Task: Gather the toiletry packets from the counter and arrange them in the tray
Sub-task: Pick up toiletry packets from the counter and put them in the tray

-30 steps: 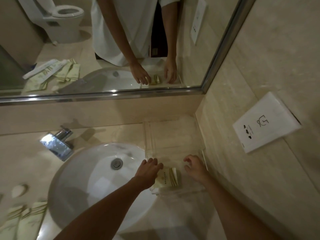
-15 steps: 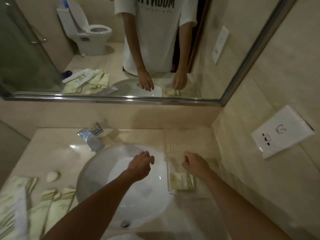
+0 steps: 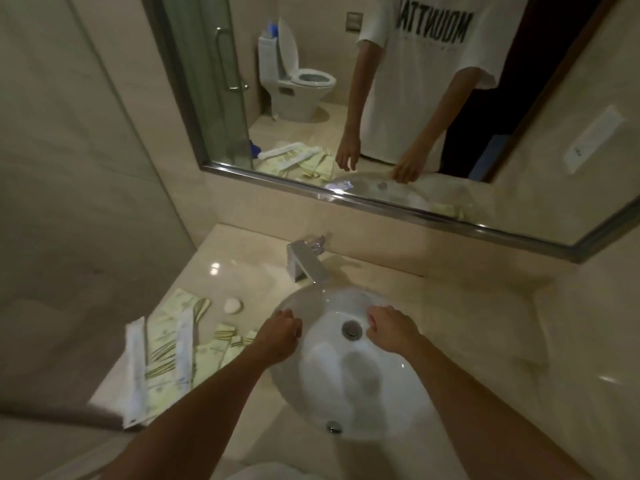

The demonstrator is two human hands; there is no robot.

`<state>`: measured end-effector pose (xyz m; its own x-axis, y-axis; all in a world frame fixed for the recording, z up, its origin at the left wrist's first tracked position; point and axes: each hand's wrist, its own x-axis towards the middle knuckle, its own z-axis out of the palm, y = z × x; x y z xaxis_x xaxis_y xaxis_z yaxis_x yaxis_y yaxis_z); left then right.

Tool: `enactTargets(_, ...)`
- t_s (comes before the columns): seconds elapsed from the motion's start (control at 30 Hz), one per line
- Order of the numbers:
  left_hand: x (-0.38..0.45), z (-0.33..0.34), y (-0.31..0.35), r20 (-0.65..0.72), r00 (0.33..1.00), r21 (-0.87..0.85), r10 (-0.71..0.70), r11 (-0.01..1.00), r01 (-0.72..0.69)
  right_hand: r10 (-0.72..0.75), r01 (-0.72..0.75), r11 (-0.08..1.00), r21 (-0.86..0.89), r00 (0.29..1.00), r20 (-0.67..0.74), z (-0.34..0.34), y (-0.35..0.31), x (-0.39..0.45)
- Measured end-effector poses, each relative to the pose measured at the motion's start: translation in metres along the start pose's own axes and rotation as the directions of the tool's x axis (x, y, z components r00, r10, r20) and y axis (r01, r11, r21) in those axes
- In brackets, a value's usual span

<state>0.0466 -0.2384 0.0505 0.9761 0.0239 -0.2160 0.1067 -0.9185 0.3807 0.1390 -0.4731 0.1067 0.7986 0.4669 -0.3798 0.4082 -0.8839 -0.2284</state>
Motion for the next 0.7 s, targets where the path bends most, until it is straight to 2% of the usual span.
enactTargets(0.43, -0.09, -0.012, -0.129, 0.026, 0.96, 0.015, -0.277, 0.961, 0.277, -0.209, 0.221, 0.974, -0.042, 0.96, 0.188, 0.036, -0.15, 0.025)
enactTargets(0.63, -0.119, -0.012, -0.17, 0.022, 0.922, -0.009, -0.387, 0.922, 0.387, -0.235, 0.251, 0.967, -0.05, 0.947, 0.221, 0.061, -0.191, 0.04)
enactTargets(0.7, -0.131, -0.011, -0.196, 0.061, 0.902, -0.017, -0.427, 0.903, 0.429, -0.26, 0.281, 0.958, -0.055, 0.933, 0.248, 0.077, -0.218, 0.048)
